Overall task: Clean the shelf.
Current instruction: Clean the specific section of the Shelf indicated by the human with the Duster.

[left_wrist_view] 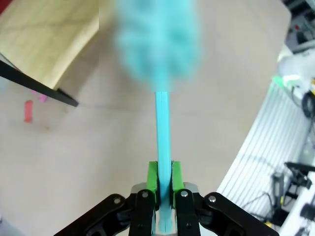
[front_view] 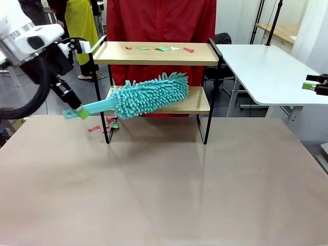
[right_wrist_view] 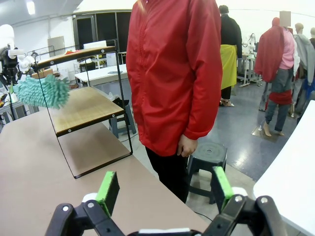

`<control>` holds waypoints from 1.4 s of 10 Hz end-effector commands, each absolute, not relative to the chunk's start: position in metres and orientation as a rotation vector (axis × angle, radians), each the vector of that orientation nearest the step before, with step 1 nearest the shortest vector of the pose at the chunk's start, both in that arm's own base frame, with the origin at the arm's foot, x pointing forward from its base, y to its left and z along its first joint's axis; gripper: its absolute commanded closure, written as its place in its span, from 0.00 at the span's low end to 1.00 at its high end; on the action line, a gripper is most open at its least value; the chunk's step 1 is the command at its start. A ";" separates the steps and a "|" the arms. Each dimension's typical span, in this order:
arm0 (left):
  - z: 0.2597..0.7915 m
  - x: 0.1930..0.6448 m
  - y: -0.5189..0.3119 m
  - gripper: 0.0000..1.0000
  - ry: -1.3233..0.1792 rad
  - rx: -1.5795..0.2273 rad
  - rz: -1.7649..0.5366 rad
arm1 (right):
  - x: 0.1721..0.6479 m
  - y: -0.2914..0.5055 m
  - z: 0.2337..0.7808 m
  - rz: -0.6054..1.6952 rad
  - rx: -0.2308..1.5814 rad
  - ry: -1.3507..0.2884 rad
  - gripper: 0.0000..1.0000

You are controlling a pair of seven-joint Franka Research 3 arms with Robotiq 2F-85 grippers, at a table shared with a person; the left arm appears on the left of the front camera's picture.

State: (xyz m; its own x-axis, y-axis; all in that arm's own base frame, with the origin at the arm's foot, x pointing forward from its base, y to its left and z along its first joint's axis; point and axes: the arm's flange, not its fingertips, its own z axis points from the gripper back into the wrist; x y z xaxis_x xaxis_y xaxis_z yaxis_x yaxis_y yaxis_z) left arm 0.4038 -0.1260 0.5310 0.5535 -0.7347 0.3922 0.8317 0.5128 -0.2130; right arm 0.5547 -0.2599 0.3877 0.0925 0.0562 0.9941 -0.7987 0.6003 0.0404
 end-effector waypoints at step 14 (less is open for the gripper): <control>0.670 0.353 -0.042 0.87 0.614 0.259 -1.211 | 0.555 -0.258 0.390 0.722 0.704 -1.338 0.00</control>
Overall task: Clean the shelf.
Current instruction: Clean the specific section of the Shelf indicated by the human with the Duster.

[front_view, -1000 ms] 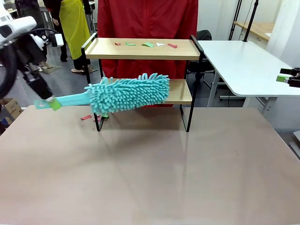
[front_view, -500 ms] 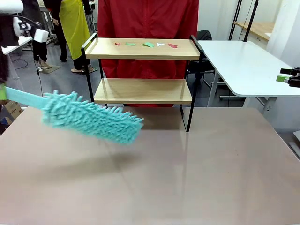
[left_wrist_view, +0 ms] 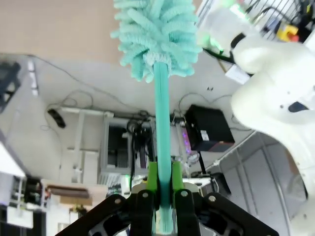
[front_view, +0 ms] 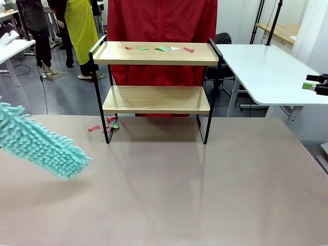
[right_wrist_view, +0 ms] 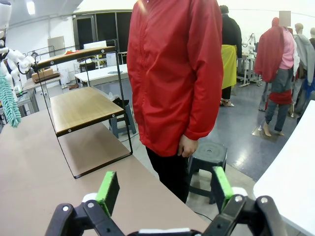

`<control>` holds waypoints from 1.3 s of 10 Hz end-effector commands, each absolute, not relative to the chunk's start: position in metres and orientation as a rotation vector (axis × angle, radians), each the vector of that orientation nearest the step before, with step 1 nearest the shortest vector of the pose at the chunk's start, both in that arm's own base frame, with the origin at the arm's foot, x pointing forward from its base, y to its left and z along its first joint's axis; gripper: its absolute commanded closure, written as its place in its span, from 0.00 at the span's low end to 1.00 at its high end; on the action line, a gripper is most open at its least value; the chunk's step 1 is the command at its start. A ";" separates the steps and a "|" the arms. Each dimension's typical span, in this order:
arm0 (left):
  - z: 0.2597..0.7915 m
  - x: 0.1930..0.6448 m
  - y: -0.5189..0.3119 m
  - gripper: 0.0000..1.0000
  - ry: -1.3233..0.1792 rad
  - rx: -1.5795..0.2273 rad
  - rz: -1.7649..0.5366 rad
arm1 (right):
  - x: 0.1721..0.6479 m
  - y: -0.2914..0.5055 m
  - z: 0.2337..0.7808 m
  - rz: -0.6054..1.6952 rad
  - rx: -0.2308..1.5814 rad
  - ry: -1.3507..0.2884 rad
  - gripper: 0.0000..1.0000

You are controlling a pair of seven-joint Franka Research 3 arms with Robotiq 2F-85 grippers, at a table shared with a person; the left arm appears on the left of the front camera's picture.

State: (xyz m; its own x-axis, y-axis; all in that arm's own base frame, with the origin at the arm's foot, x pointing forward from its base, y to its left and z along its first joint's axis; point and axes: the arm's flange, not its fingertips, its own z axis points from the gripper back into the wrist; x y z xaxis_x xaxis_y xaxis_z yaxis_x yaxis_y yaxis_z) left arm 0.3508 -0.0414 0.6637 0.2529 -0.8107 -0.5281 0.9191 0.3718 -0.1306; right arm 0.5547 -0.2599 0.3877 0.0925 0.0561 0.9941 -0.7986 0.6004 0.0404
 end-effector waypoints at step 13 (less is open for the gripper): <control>0.668 0.351 -0.041 0.87 0.589 0.247 -1.179 | 0.555 -0.258 0.390 0.722 0.704 -1.338 0.00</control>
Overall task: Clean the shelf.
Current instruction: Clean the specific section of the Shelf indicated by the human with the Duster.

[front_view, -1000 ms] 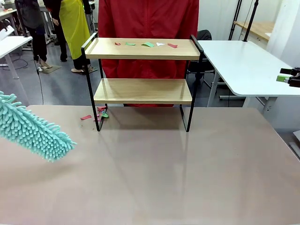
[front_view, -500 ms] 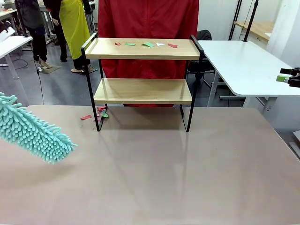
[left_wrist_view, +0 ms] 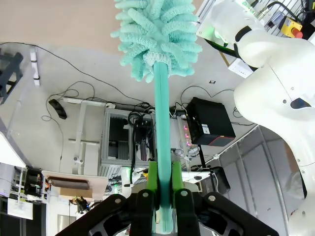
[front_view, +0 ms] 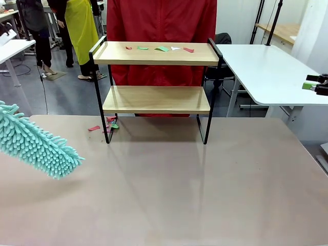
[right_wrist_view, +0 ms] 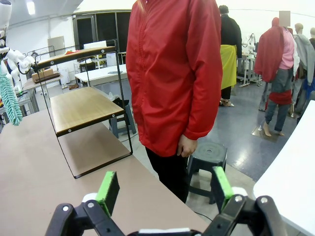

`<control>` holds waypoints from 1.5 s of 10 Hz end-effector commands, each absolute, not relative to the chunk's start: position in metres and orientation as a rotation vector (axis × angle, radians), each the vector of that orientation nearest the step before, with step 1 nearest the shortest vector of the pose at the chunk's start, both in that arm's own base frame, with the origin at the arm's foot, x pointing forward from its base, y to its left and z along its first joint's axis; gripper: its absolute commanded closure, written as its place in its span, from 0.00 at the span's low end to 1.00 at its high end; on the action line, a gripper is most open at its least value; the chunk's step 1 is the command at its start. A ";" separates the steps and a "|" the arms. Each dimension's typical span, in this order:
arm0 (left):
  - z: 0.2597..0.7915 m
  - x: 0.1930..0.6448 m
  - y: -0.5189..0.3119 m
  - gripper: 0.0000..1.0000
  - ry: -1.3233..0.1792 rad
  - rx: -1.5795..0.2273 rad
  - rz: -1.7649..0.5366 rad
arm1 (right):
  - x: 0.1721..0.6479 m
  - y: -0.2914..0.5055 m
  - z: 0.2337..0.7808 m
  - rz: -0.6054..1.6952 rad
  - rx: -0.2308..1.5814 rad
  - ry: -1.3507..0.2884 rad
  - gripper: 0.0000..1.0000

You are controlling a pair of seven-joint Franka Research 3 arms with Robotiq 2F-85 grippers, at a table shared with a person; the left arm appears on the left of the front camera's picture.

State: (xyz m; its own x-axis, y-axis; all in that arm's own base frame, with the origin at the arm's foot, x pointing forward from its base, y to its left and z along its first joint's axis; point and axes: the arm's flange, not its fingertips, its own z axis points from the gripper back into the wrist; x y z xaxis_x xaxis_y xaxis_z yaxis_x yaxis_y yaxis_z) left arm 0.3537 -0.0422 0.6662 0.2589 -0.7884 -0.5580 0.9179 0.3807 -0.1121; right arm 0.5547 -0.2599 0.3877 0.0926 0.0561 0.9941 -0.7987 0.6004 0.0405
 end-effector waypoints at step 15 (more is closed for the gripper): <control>0.668 0.351 -0.041 0.87 0.589 0.247 -1.179 | 0.555 -0.258 0.390 0.722 0.704 -1.338 0.00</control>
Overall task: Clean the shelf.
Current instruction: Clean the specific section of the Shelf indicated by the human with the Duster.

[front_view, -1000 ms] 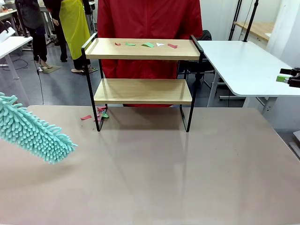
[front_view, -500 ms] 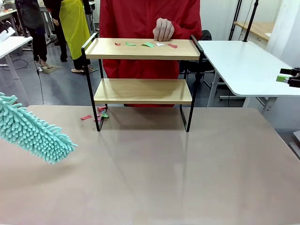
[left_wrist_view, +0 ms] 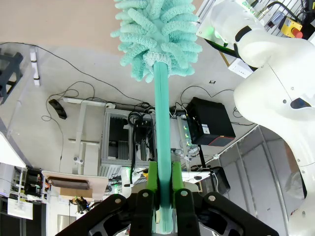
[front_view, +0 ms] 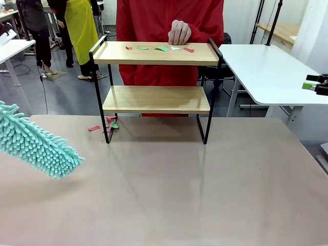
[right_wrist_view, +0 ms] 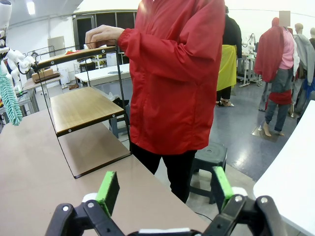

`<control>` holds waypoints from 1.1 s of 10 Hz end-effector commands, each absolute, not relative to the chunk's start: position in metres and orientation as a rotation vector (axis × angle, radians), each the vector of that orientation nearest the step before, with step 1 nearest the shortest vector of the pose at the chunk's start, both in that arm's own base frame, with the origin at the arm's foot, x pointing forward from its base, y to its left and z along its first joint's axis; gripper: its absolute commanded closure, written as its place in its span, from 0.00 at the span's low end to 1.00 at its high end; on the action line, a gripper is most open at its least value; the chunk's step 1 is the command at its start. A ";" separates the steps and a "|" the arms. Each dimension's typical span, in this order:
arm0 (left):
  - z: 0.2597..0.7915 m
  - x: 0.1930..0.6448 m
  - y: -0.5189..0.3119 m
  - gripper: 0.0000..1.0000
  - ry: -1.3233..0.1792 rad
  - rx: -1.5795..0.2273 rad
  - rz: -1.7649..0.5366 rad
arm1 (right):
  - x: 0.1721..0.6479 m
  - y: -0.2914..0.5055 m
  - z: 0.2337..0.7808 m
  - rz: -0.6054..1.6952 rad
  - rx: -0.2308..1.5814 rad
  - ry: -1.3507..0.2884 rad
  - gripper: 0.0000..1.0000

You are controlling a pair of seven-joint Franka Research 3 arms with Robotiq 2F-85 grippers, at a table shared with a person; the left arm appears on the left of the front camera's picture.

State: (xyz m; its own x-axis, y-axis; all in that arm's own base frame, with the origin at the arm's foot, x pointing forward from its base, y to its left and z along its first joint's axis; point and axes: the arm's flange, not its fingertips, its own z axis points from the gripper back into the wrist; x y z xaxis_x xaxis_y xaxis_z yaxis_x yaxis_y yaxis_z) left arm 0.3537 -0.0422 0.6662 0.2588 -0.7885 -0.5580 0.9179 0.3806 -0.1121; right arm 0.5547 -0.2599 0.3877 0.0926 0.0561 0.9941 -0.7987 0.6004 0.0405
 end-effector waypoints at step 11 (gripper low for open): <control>0.653 0.364 -0.036 0.87 0.098 -0.144 -1.351 | 0.555 -0.258 0.390 0.722 0.704 -1.338 0.00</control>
